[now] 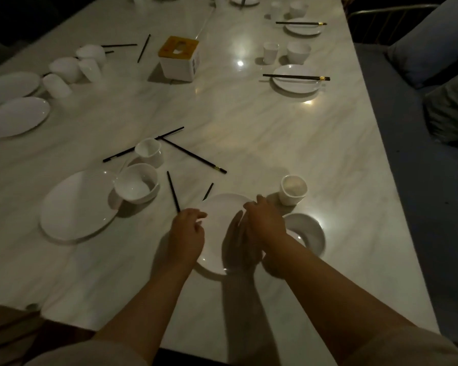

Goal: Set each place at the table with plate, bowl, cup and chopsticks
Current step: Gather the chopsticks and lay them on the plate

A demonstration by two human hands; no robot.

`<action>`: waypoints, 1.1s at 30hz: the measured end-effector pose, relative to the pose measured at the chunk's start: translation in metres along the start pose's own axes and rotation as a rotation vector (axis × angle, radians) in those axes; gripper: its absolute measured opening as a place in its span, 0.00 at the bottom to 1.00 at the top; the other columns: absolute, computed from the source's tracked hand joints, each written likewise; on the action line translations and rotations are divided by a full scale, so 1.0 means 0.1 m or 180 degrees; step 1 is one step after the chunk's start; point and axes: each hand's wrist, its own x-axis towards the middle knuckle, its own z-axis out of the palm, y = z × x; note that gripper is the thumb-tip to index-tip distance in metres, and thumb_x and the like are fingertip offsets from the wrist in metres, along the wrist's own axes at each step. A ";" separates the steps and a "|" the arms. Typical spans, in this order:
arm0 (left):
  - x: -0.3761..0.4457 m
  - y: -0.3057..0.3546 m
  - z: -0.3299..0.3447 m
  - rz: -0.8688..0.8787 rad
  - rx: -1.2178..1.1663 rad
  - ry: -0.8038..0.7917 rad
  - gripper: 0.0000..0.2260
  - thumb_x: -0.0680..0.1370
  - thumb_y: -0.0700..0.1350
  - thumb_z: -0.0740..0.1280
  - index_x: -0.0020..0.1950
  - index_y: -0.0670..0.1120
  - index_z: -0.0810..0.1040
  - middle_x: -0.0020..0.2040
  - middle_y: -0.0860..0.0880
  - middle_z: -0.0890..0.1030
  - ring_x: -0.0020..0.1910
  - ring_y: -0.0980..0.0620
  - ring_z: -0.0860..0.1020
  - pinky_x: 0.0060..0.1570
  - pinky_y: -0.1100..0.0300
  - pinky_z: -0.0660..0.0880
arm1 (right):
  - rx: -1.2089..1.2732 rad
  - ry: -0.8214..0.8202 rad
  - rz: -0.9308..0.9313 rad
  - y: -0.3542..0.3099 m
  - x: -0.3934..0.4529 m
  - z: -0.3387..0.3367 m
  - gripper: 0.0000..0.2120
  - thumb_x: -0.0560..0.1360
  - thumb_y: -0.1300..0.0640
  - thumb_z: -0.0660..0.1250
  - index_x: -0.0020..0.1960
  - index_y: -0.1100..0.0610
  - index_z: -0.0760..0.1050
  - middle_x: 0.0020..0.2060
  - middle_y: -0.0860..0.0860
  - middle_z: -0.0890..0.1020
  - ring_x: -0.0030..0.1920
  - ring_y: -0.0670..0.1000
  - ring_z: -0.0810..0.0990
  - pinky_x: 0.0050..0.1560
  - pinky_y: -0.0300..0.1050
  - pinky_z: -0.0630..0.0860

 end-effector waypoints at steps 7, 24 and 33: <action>-0.17 -0.49 -0.39 -0.0516 0.0453 -0.0096 0.14 0.74 0.43 0.69 0.58 0.50 0.74 0.54 0.50 0.75 0.53 0.50 0.77 0.46 0.60 0.72 | 0.0967 0.0456 0.0163 -0.44 -0.07 0.42 0.14 0.76 0.63 0.65 0.59 0.51 0.78 0.58 0.50 0.77 0.57 0.50 0.75 0.57 0.45 0.74; -0.24 -0.64 -0.58 0.0062 0.0165 -0.1238 0.21 0.72 0.50 0.73 0.60 0.46 0.70 0.41 0.49 0.78 0.39 0.54 0.76 0.40 0.63 0.71 | 0.1223 0.0763 0.0775 -0.92 -0.55 0.72 0.09 0.75 0.58 0.68 0.55 0.52 0.80 0.48 0.50 0.79 0.50 0.48 0.75 0.55 0.39 0.71; -0.08 -0.56 -0.59 -0.0331 0.0238 -0.1267 0.22 0.71 0.49 0.72 0.59 0.40 0.70 0.55 0.42 0.79 0.54 0.43 0.78 0.46 0.57 0.73 | 0.1425 0.0820 0.0978 -1.06 -0.80 0.78 0.10 0.77 0.62 0.65 0.56 0.53 0.80 0.54 0.50 0.79 0.56 0.49 0.74 0.56 0.36 0.66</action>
